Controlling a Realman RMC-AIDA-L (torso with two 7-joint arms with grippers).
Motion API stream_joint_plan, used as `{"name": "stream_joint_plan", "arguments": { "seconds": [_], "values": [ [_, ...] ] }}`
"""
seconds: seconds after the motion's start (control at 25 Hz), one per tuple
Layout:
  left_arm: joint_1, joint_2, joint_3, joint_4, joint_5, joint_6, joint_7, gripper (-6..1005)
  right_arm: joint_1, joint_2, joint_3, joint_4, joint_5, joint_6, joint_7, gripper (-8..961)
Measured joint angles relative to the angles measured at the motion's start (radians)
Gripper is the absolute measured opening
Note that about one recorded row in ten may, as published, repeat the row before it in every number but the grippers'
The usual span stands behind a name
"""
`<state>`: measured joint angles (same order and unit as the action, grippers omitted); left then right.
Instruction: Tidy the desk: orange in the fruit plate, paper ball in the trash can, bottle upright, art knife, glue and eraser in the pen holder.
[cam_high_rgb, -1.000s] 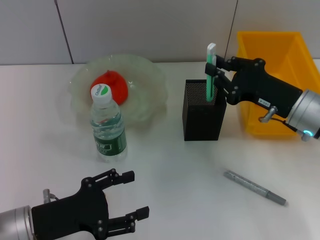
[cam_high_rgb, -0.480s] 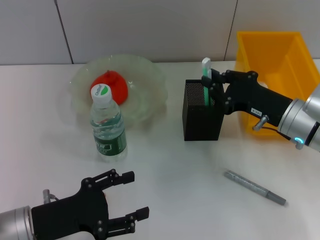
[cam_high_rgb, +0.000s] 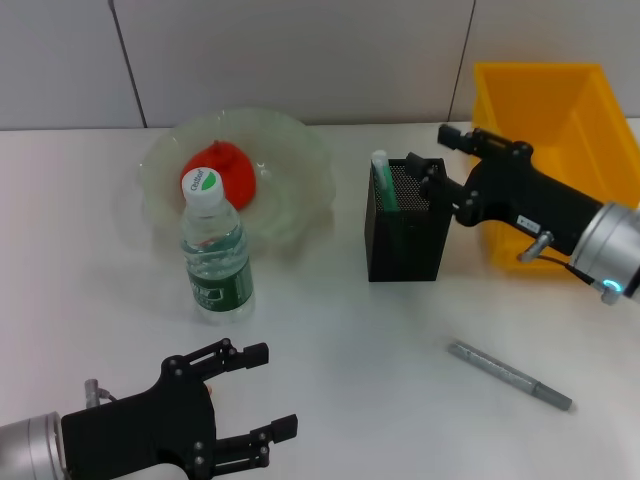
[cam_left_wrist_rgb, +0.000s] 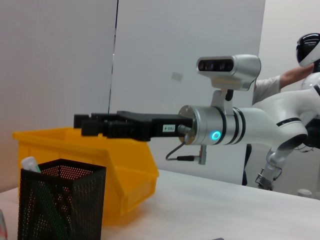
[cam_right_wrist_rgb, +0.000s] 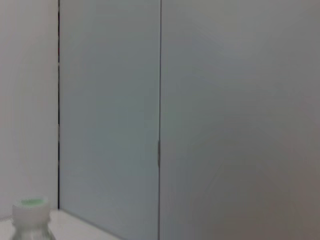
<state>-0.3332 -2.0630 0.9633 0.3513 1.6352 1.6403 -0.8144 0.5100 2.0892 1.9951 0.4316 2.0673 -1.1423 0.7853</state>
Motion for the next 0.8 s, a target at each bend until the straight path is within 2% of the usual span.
{"name": "stream_joint_plan", "arguments": {
  "seconds": [0.16, 0.24, 0.36, 0.68, 0.8],
  "values": [
    [0.0, 0.0, 0.0, 0.001, 0.0, 0.002, 0.002, 799, -0.046, -0.005, 0.002, 0.046, 0.047, -0.097, 0.002, 583],
    [0.0, 0.0, 0.0, 0.002, 0.0, 0.004, 0.002, 798, -0.098, -0.005, -0.001, 0.118, 0.069, -0.163, 0.018, 654],
    [0.0, 0.0, 0.0, 0.008, 0.0, 0.009, 0.001, 798, -0.126, -0.005, -0.004, 0.163, 0.069, -0.191, 0.047, 760],
    [0.0, 0.002, -0.008, 0.01, 0.0, 0.027, 0.0, 798, -0.221, -0.011, -0.004, 0.271, 0.059, -0.301, 0.162, 758],
    [0.004, 0.014, -0.009, 0.013, 0.0, 0.035, -0.005, 798, -0.259, -0.017, 0.001, 0.316, -0.005, -0.333, 0.211, 758]
  ]
}}
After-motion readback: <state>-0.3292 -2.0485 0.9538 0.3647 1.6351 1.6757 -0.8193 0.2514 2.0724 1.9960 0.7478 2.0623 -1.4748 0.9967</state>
